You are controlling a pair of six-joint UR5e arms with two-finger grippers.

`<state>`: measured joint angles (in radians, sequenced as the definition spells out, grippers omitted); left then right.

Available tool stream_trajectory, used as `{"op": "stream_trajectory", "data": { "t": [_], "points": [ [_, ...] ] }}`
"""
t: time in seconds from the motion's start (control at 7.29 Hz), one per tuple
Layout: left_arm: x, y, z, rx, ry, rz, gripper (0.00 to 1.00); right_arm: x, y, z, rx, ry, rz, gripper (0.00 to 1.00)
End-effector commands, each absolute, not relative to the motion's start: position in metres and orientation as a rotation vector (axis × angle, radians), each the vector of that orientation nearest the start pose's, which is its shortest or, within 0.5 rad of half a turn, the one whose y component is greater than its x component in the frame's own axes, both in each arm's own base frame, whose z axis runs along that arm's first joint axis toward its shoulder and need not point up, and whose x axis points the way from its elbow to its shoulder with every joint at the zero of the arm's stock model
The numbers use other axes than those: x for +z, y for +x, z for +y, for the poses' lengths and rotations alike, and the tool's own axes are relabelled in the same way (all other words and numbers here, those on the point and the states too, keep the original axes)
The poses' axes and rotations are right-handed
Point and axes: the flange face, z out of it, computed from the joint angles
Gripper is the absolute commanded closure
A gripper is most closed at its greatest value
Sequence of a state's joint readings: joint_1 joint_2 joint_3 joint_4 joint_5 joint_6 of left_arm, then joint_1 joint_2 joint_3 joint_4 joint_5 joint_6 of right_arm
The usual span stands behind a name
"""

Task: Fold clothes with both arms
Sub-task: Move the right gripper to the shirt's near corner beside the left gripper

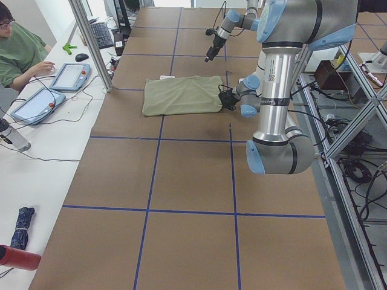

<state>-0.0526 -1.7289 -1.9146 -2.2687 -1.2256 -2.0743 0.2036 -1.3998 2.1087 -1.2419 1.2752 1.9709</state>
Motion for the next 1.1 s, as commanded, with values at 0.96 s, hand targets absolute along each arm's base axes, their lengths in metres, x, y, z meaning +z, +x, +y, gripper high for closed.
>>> {"op": "stream_trajectory", "data": {
  "t": [0.96],
  "points": [
    [0.33,0.521,-0.196,-0.694,0.03,1.264,1.0,0.264,-0.58,-0.198,0.779,0.086,-0.829,0.19]
  ]
}}
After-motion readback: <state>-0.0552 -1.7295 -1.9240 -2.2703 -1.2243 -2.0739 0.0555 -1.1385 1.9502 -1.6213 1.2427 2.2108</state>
